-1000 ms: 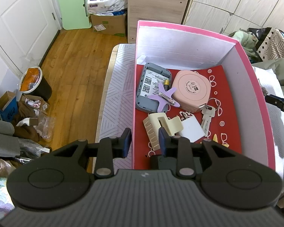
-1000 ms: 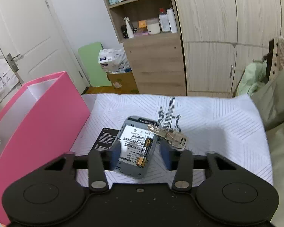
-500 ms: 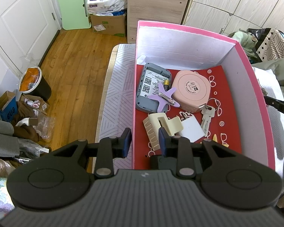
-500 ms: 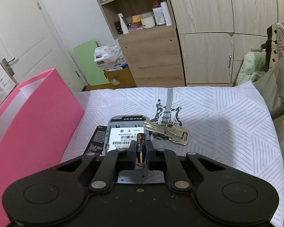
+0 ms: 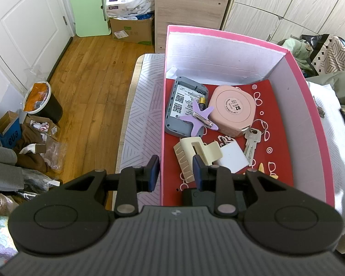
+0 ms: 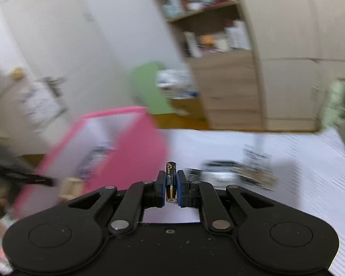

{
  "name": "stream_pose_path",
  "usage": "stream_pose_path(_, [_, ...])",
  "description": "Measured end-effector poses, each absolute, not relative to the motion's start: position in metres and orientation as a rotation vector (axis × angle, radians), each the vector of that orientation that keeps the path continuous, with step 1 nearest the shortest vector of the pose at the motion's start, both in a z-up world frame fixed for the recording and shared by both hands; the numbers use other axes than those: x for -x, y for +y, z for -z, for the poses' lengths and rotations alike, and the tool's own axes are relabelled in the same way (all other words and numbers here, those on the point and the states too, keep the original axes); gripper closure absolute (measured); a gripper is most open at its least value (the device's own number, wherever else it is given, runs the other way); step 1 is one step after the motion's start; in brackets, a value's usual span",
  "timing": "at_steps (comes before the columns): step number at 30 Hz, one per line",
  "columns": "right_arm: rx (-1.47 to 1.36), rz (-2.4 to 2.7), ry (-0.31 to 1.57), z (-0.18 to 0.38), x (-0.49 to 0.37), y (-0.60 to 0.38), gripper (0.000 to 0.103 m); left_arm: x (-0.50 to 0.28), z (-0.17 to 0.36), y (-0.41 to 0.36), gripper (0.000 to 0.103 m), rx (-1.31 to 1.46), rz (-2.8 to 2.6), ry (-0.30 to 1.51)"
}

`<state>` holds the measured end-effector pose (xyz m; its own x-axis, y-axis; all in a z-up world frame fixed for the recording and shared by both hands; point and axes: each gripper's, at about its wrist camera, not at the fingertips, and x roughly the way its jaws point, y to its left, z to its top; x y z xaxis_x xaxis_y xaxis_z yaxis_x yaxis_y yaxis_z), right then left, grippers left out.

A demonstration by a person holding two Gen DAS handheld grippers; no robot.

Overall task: Organize rigid objects
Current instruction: 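Carry the AA battery into the box and release it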

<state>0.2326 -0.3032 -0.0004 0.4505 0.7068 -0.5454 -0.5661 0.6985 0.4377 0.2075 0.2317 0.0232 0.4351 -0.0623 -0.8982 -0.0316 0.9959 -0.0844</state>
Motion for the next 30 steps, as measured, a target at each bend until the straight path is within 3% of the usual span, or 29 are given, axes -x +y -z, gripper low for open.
stream_pose_path(7, [-0.035, -1.008, 0.697, -0.036, -0.207, -0.244, 0.091, -0.207, -0.024, 0.232, 0.075, 0.094, 0.024, 1.116])
stream_pose_path(23, [0.42, -1.069, 0.79, 0.014, -0.226, -0.129, 0.09, -0.205, -0.023, 0.235, 0.086, 0.056, 0.028, 1.106])
stream_pose_path(26, [0.381, -1.057, 0.766, 0.009, -0.226, -0.134, 0.087, -0.206, -0.024, 0.238, 0.089, 0.061, 0.023, 1.116])
stream_pose_path(28, [0.315, -1.057, 0.766, 0.001, -0.23, -0.14, 0.077, -0.206, -0.024, 0.238, 0.091, 0.054, 0.019, 1.12])
stream_pose_path(30, [0.246, -1.053, 0.759, -0.008, -0.234, -0.151, 0.076, -0.206, -0.025, 0.237, 0.093, 0.041, 0.016, 1.122])
